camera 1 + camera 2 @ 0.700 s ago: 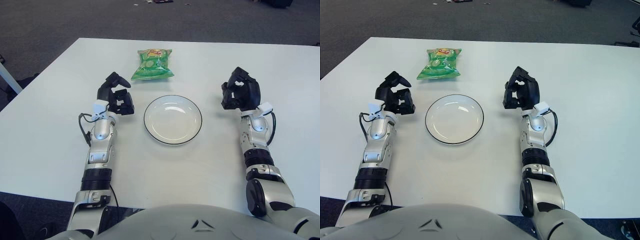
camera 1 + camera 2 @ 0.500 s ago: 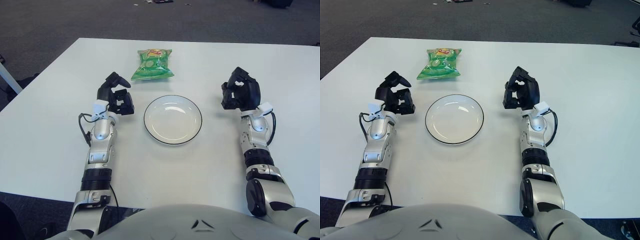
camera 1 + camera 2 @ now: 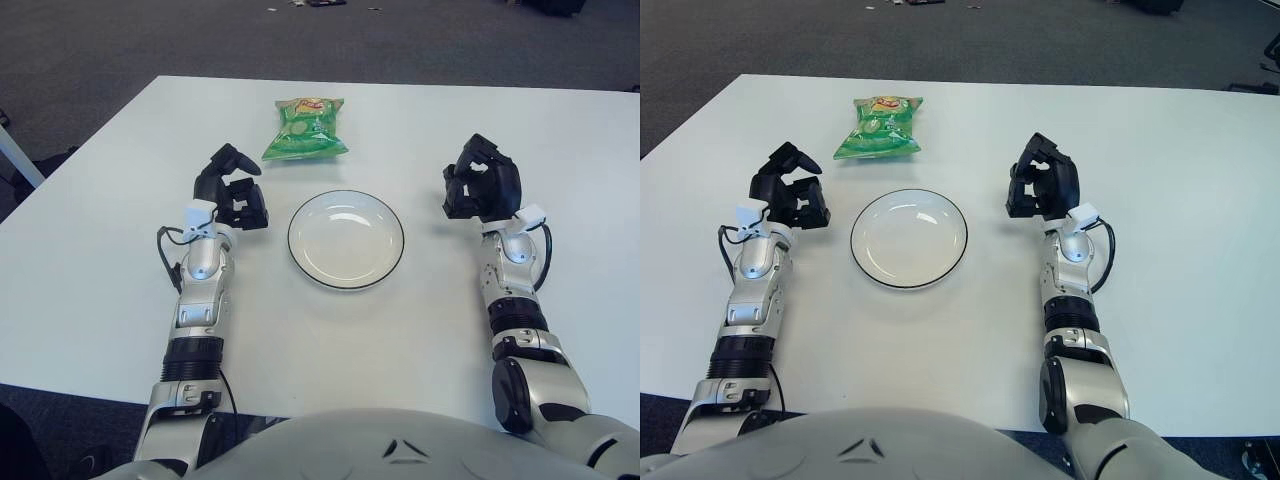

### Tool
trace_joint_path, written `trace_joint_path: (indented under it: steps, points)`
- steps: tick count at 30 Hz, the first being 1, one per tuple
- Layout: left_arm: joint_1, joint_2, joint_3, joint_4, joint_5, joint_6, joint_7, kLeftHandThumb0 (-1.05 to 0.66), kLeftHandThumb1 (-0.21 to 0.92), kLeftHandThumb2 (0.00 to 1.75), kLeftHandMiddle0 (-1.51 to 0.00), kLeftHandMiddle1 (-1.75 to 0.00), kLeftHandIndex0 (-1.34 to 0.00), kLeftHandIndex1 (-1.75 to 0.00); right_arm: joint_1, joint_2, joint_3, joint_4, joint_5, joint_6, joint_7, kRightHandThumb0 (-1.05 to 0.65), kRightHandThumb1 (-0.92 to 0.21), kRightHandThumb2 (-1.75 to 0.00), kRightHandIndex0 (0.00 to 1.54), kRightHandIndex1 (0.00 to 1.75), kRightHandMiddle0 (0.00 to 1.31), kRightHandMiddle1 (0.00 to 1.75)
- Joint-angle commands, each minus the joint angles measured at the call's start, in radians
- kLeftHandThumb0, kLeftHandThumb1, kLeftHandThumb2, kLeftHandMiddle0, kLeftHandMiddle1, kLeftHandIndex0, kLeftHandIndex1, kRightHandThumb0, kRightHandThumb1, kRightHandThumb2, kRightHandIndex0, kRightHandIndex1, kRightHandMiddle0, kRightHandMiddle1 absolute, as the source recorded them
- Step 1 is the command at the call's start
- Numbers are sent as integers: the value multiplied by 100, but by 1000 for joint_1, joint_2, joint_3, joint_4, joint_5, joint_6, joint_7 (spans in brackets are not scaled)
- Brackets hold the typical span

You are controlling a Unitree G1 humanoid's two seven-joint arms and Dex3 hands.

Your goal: Put the snack into the plate.

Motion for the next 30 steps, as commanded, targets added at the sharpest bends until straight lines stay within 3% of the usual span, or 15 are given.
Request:
trace_joint_path:
  steps: [1,10,18,30]
  points:
    - [116,-45,-4,56,5,10,23,-55,13,155,-135,-175,-77,-175,160,63,-2,112,23,8,5,-54,-18,-148,134,175,73,175]
    - [96,-31,18,42,-15,39,21,-56,12,156,-134,-175,-77,-175,160,61,-3,111,29,12,19,-52,-22,-144,135,175,70,175]
    - [-9,31,65,81,-33,25,-2,-56,11,157,-130,-175,-79,-175,158,61,-6,118,22,5,18,-52,-21,-144,135,175,70,175]
    - [-146,136,29,156,174,-89,70,-57,9,159,-131,-175,-80,-175,161,66,-6,116,24,-1,17,-52,-21,-145,135,175,70,175]
